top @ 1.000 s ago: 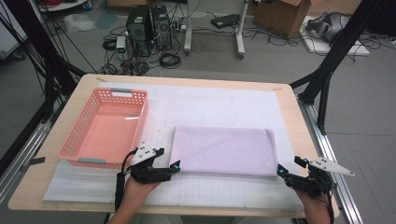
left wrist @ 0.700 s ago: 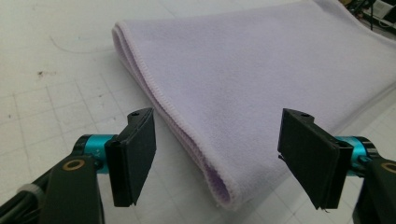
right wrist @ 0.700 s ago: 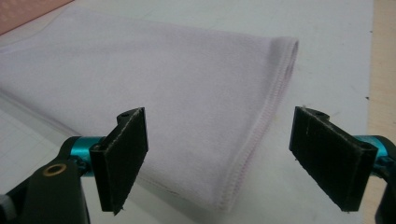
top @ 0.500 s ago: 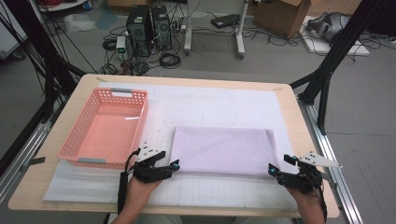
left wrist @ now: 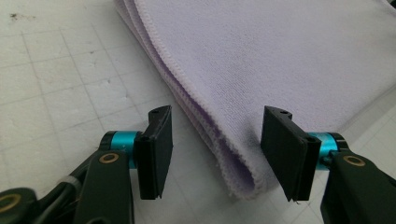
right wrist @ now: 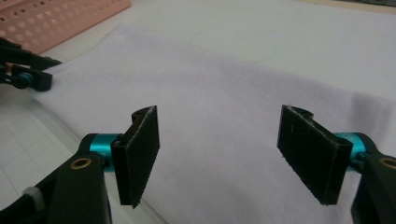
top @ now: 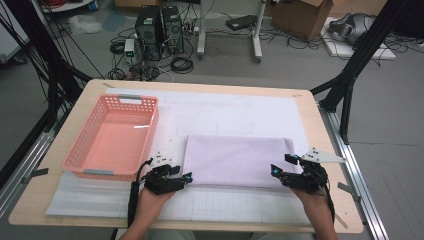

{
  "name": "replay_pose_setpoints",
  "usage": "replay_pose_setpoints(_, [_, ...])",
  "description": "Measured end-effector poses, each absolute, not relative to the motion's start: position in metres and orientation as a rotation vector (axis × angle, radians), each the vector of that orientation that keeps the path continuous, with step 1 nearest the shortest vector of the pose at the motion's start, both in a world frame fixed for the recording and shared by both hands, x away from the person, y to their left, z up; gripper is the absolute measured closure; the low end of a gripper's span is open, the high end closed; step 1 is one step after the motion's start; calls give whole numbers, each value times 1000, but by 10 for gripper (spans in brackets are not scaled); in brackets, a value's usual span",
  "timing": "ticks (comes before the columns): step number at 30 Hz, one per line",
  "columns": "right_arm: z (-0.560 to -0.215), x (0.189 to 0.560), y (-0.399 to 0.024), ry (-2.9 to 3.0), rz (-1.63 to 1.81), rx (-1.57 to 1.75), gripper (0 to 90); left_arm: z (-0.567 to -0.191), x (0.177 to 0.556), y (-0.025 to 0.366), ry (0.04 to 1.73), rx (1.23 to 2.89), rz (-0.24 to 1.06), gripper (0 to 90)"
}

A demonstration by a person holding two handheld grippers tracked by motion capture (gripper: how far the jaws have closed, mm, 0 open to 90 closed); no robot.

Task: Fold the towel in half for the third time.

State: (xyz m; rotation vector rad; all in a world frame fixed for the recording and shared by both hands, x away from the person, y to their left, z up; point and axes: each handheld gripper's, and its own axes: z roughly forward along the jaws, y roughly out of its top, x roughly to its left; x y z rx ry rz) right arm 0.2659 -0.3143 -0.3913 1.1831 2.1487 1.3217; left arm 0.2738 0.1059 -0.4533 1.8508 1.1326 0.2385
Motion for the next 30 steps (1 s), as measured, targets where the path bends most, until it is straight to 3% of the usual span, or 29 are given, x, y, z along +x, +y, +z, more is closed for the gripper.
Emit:
replay_pose_setpoints(4, [-383,278,-293,2198,1300,1127,305,-453,274,105,1127,1861,240,499])
replay_pose_setpoints(8, [-378,292,-274,2236,1286,1090,318,-453,273,101,1108,1888,234,620])
replay_pose_setpoints(16, [-379,322,-241,2346,1268,1058,332,-453,273,98,1115,1887,207,780])
replay_pose_setpoints(22, [-378,346,-210,2425,1236,998,278,-453,273,99,1124,1883,202,798])
replay_pose_setpoints(30, [-381,378,-165,2528,1176,896,270,-453,274,101,1139,1870,171,805])
